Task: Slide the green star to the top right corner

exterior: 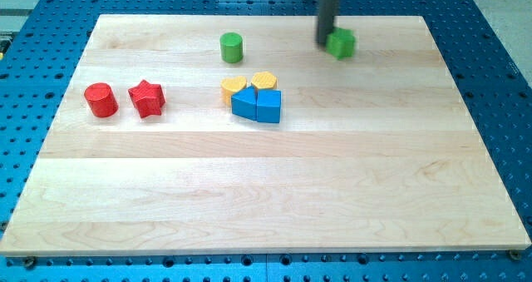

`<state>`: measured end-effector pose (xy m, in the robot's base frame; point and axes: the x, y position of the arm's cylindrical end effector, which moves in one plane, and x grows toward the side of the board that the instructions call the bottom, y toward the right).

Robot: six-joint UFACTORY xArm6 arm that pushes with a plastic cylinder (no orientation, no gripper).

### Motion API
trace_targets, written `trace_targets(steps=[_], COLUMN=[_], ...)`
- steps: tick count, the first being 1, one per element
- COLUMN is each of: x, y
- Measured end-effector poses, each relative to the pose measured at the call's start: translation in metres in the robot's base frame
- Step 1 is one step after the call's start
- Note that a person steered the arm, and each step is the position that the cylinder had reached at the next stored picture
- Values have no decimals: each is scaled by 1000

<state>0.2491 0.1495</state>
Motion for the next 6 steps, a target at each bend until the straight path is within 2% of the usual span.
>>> trace_targets(steps=[1, 2, 3, 4, 5, 6], x=[11, 69, 71, 73, 31, 9], y=[-51, -72, -17, -8, 28, 20])
